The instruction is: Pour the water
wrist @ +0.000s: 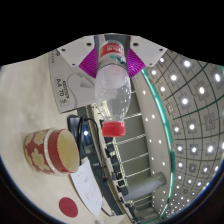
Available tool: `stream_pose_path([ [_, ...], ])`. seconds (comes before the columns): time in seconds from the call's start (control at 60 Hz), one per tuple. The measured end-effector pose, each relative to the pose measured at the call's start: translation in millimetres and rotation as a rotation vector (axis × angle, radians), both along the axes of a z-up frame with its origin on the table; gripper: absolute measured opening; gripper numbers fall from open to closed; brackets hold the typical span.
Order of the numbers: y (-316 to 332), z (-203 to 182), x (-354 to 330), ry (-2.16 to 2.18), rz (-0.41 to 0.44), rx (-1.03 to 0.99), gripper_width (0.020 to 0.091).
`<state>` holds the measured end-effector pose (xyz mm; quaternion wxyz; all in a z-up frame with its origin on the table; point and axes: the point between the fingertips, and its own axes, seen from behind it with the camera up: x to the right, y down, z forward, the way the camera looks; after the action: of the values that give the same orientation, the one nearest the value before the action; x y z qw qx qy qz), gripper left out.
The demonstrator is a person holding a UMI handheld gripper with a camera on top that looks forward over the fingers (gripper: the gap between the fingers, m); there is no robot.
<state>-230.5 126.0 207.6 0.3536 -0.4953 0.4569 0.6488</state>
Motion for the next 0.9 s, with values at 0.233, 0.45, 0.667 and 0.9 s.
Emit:
stream_pose_path([
  [0.233,11,-19,10,0.178,-0.013,-0.043,0.0352],
  [0.45,5,-15,12,0.053,0.026,-0.044,0.0352],
  [0.667,-5,24,50,-0.415,0.043,0.051,0.0351],
  [0.9,-2,73,159,-1.082,-0.013,0.205,0.0352],
])
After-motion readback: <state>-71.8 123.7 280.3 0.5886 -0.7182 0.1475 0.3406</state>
